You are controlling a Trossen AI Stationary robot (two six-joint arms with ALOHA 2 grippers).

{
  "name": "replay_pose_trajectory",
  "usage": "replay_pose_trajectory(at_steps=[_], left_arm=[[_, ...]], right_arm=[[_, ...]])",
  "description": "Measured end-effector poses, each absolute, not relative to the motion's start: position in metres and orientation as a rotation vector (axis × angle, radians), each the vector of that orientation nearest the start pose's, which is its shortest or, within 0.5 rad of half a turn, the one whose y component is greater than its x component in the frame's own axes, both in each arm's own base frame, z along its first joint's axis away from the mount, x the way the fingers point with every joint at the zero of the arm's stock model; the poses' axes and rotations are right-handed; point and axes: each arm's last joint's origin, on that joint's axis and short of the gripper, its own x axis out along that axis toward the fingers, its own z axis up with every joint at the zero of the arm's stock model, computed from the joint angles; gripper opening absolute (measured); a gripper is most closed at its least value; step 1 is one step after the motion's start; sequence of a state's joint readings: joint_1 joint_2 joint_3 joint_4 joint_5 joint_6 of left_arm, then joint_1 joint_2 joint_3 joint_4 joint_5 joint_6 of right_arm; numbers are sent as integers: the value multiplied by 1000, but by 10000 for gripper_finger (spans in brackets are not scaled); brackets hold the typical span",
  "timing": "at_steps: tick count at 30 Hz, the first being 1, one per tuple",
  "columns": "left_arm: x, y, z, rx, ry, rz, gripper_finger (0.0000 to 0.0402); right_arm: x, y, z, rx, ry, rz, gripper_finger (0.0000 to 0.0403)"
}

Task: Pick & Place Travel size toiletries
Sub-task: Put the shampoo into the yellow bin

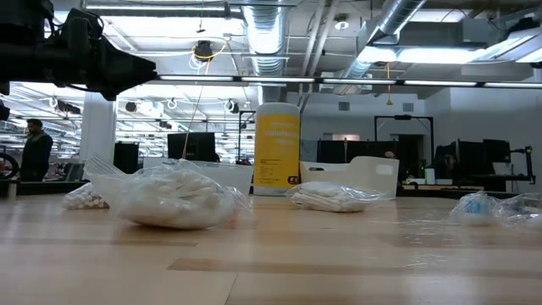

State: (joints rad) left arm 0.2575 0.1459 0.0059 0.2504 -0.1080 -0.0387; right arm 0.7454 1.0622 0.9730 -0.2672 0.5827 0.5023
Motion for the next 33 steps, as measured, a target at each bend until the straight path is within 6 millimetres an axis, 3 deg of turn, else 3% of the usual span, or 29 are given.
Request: replay_pose_trajectory(at_steps=[11, 23, 28, 33], left_arm=[[101, 30, 178, -32, -123, 364, 154], [101, 30, 178, -32, -124, 368, 154], [101, 30, 178, -32, -123, 367, 154], [101, 30, 178, -32, -123, 367, 154]], right_arm=[[125, 196, 326, 302, 418, 263, 94], [44, 220, 314, 327, 452, 357, 94], [24, 233, 291, 304, 500, 326, 94], [19, 243, 260, 260, 538, 218, 94]])
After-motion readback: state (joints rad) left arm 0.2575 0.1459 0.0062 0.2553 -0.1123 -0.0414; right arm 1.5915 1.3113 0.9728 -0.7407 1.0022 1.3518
